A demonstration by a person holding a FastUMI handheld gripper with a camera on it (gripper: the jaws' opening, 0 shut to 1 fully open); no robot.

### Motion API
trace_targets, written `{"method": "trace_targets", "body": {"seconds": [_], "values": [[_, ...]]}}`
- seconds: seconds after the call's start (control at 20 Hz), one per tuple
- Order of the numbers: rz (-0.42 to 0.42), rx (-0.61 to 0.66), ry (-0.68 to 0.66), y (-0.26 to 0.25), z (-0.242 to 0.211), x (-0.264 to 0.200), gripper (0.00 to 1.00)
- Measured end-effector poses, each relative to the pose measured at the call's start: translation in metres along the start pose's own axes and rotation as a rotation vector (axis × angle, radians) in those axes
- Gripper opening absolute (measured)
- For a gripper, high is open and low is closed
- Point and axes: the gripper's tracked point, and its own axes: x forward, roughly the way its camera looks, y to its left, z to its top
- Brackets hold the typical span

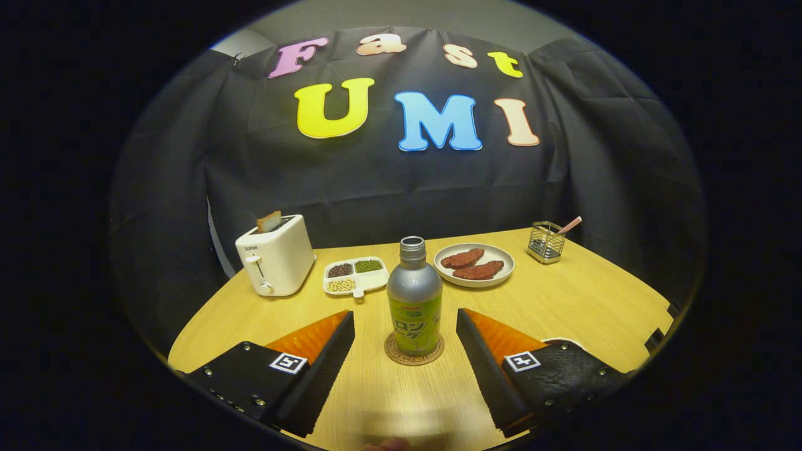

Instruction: Take the bottle from table, then pour the juice into the cup, finally place the bottle on the coaster

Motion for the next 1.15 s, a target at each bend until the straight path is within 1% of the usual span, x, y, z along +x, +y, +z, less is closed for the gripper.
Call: {"method": "trace_targets", "body": {"seconds": [0.2, 0.65, 0.9, 1.15], "values": [[0.042, -0.001, -0.047, 0.004, 0.020, -0.030, 0.99], [0.098, -0.016, -0.155, 0.009, 0.061, -0.089, 0.99], [0.117, -0.055, -0.181, 0.016, 0.069, -0.110, 0.99], [0.131, -0.042, -0.194, 0.025, 0.072, -0.125, 0.99]]}}
